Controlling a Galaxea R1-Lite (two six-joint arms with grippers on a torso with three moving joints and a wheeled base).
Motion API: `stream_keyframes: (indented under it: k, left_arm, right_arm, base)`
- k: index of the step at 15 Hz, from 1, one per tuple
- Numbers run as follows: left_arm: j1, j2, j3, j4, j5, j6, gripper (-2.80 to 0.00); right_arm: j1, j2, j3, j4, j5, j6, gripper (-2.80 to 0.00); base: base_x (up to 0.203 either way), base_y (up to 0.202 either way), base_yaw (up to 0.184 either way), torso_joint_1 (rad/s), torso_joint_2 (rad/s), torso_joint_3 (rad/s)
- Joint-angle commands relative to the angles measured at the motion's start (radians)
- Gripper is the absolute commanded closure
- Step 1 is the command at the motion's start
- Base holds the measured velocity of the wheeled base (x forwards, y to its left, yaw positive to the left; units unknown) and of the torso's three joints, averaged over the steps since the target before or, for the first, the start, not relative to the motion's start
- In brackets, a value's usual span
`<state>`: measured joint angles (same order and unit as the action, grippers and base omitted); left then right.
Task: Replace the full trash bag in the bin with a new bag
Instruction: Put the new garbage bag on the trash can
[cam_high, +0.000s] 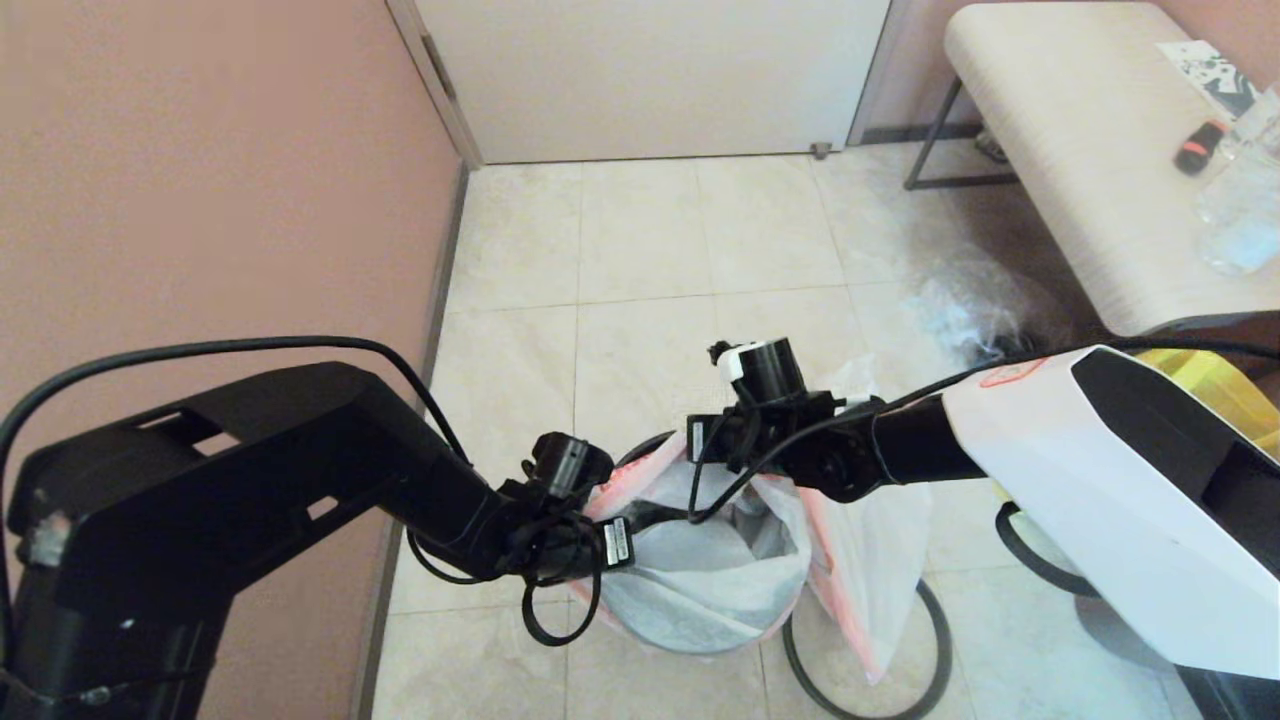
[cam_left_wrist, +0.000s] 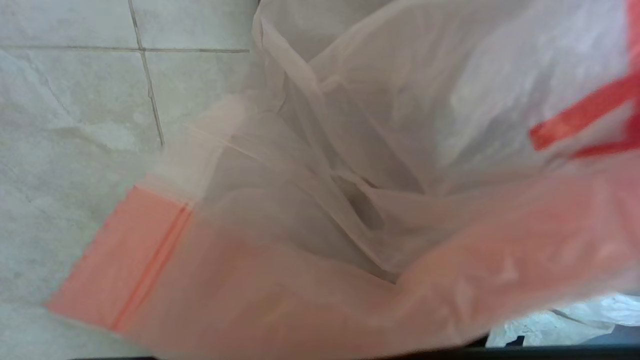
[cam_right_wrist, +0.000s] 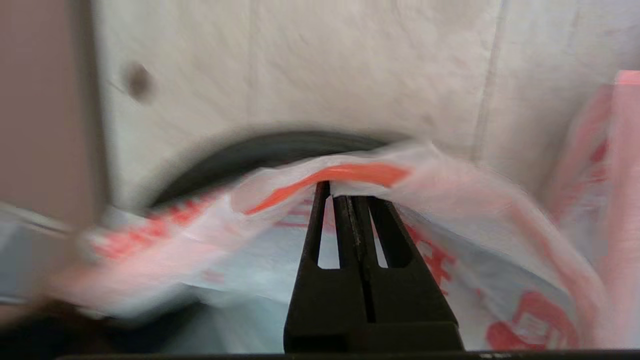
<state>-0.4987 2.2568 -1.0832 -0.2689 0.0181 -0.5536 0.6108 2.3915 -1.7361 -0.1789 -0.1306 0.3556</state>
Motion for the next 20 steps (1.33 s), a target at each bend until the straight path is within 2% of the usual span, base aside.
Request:
stream_keyframes:
  k: [1, 5, 9, 14, 17, 20]
  left_arm:
    - [0.000, 0.000, 0.000, -0.001, 0.000, -0.003, 0.00]
    - [-0.001, -0.003, 0.009, -0.016, 0.000, -0.003, 0.00]
    - [-0.001, -0.014, 0.049, -0.090, -0.004, -0.002, 0.00]
    - [0.000, -0.019, 0.060, -0.113, -0.004, -0.002, 0.00]
    - [0.007, -0.007, 0.049, -0.133, 0.008, -0.006, 0.00]
    - [0.006, 0.006, 0.040, -0.134, 0.051, -0.006, 0.00]
  right_arm:
    - [0.010, -0.017, -0.017, -0.001, 0.000, 0.027, 0.00]
    - [0.000, 0.024, -0.098, 0.032, -0.001, 0.029, 0.00]
    - [-0.032, 0.127, -0.230, 0.126, 0.000, 0.014, 0.00]
    - [-0.095, 0.159, -0.230, 0.112, 0.003, -0.010, 0.00]
    - [-0.110, 0.124, -0.221, 0.218, 0.004, -0.006, 0.00]
    - [-0.108, 0.029, -0.199, 0.298, 0.038, 0.021, 0.00]
  base:
    - [0.000, 0.000, 0.000, 0.000, 0.00, 0.000]
    - [0.000, 0.000, 0.000, 0.000, 0.00, 0.000]
    - [0.000, 0.000, 0.000, 0.000, 0.00, 0.000]
    - [0.000, 0.000, 0.000, 0.000, 0.00, 0.000]
    - [0.000, 0.000, 0.000, 0.000, 0.00, 0.000]
    - [0.000, 0.000, 0.000, 0.000, 0.00, 0.000]
